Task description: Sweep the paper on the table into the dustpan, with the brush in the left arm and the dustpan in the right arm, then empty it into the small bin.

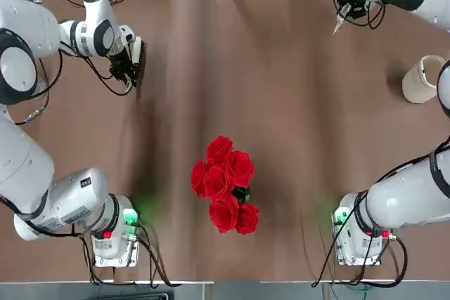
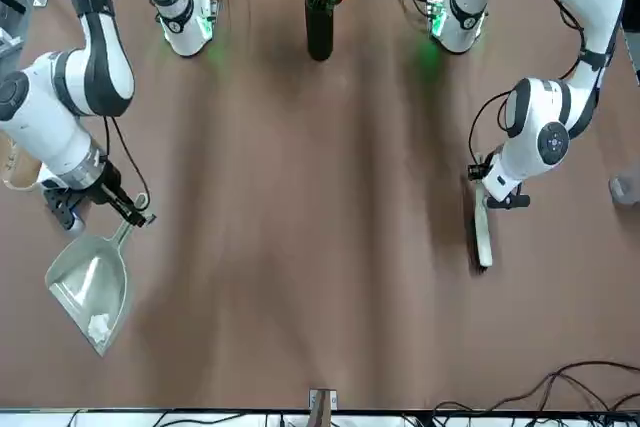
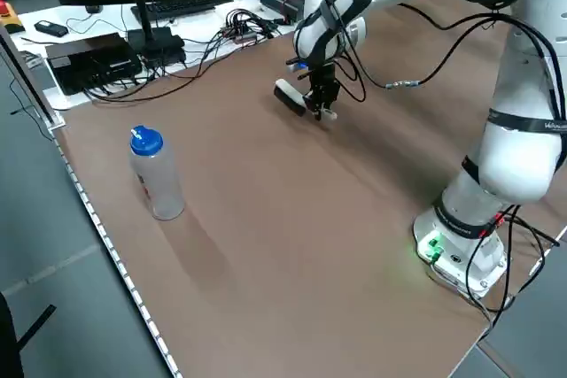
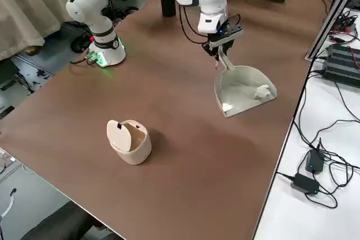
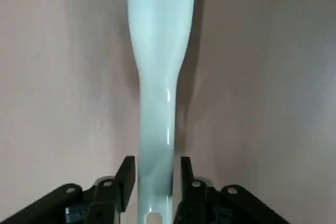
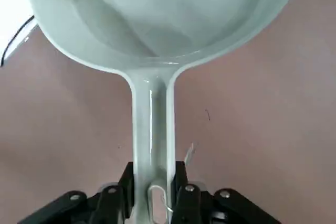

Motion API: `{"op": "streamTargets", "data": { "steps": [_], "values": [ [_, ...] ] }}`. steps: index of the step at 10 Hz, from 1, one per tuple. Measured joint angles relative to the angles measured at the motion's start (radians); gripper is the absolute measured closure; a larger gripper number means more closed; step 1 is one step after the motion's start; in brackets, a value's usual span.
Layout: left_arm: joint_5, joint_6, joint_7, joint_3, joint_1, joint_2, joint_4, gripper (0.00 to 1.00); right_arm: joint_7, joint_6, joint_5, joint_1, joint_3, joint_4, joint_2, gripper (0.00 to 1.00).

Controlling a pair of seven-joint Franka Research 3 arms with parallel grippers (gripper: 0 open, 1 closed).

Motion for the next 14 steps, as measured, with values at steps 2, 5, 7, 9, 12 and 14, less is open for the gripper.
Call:
{"op": "streamTargets", "data": {
  "steps": [2, 5, 7, 9, 12, 14],
  "values": [
    [0.000, -0.002, 0.000, 0.000, 0.000, 0.000, 0.007, 0.47, 0.011, 0.031, 0.078, -0.012, 0.000, -0.003, 0.000, 0.67],
    [0.000, -0.021, 0.000, -0.001, 0.000, -0.002, 0.028, 0.15, 0.127, 0.145, 0.129, -0.028, 0.000, -0.053, 0.000, 0.67],
    [0.000, -0.115, 0.000, -0.002, 0.000, -0.023, 0.088, 0.00, 0.208, 0.233, 0.131, -0.027, 0.006, -0.112, 0.000, 0.67],
    [-0.005, -0.233, 0.000, -0.002, 0.002, -0.080, 0.187, 0.00, 0.299, 0.238, 0.134, -0.029, 0.005, -0.118, -0.001, 0.67],
    [-0.037, -0.508, 0.005, 0.000, 0.020, -0.131, 0.413, 0.00, 0.367, 0.145, 0.135, -0.070, -0.002, -0.117, -0.024, 0.67],
    [-0.039, -0.640, 0.032, 0.001, 0.034, -0.141, 0.572, 0.00, 0.367, 0.007, 0.117, -0.140, -0.010, -0.117, -0.080, 0.67]
  ]
}}
